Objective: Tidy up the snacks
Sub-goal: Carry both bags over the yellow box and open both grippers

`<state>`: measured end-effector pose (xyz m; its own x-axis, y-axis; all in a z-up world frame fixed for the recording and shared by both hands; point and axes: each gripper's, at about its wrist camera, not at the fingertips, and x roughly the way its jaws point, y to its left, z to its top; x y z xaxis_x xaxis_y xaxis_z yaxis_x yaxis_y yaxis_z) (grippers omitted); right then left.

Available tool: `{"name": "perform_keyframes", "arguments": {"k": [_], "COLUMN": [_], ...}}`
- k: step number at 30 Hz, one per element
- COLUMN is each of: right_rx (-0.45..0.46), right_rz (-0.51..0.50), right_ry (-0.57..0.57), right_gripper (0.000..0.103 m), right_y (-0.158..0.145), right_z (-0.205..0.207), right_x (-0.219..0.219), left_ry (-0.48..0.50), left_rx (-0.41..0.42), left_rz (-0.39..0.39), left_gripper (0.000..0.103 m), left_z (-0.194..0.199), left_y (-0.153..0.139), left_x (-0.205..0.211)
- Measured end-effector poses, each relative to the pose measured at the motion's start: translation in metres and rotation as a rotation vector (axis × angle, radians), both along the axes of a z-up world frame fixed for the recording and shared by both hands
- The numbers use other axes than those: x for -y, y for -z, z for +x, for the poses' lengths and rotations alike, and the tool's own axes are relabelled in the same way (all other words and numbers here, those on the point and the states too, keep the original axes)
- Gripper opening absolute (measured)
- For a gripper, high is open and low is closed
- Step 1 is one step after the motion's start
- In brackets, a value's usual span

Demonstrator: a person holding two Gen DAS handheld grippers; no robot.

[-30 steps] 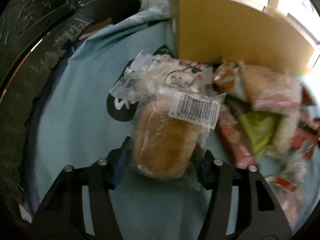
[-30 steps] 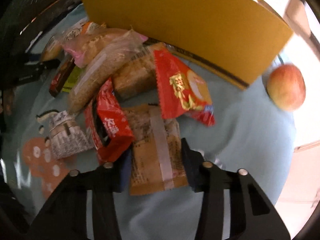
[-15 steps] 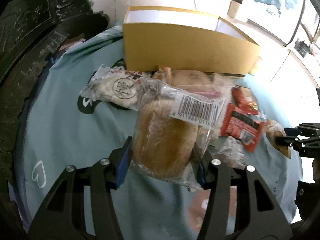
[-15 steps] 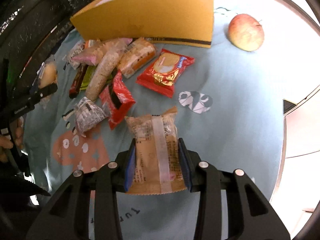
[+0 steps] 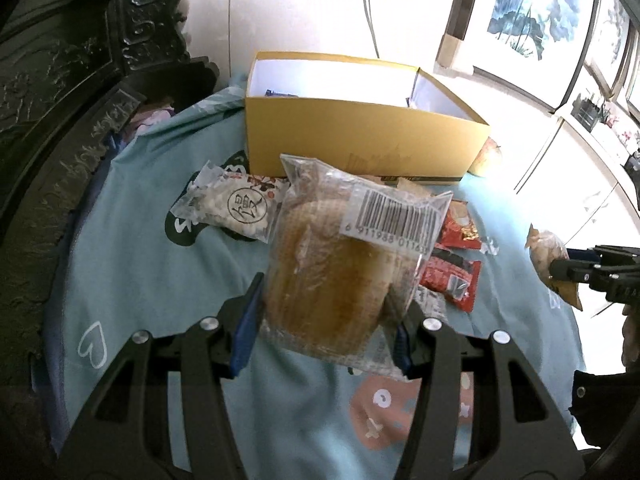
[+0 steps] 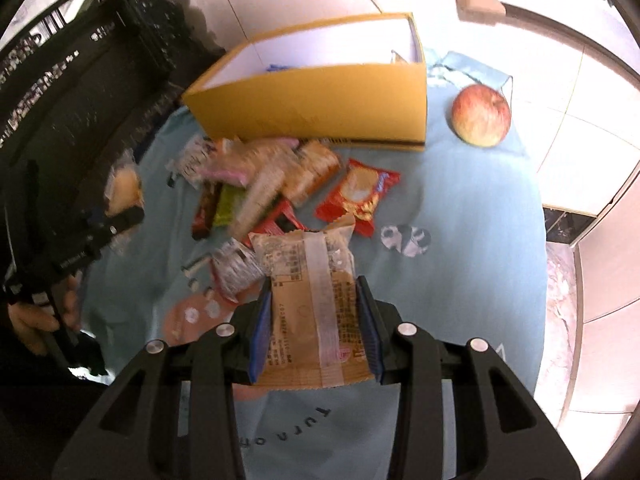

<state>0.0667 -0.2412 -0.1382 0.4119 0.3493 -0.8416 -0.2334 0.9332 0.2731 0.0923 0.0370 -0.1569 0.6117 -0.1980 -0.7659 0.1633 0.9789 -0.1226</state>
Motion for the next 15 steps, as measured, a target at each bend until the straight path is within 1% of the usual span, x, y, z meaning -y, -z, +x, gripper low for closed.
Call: {"name": "perform_keyframes", "arguments": {"k": [6,11,13,15], "right_rx": [0.026,0.048,0.074,0.123], "right_rz": [0.029,0.033,0.034,0.028], "right_ry": [0.013,0.019,0.026,0.033], "right_gripper": [0.039,0.039,0.039,0.039], "right_y": [-0.012,-0.022,-0.034,-0.048], "right_z": [0.003,0.015,0.027,0.039], "right_x": [0.0,-0.001,-0.001,-0.002], "left_ry": [-0.008,-0.039,-0.051,-0.062], "left_rx": [0.014,0.024,0.036,0.054], "left_rz": [-0.005,-0.005,-0.007,-0.014], "left_gripper": [0.055,0.055,0.055,0.055], "left_z": [0.0,0.018,0.029,0.042], "left_y": [-0.009,-0.025,-0.034,-0.046], "left_x": [0.0,0.0,0.001,0.003]}}
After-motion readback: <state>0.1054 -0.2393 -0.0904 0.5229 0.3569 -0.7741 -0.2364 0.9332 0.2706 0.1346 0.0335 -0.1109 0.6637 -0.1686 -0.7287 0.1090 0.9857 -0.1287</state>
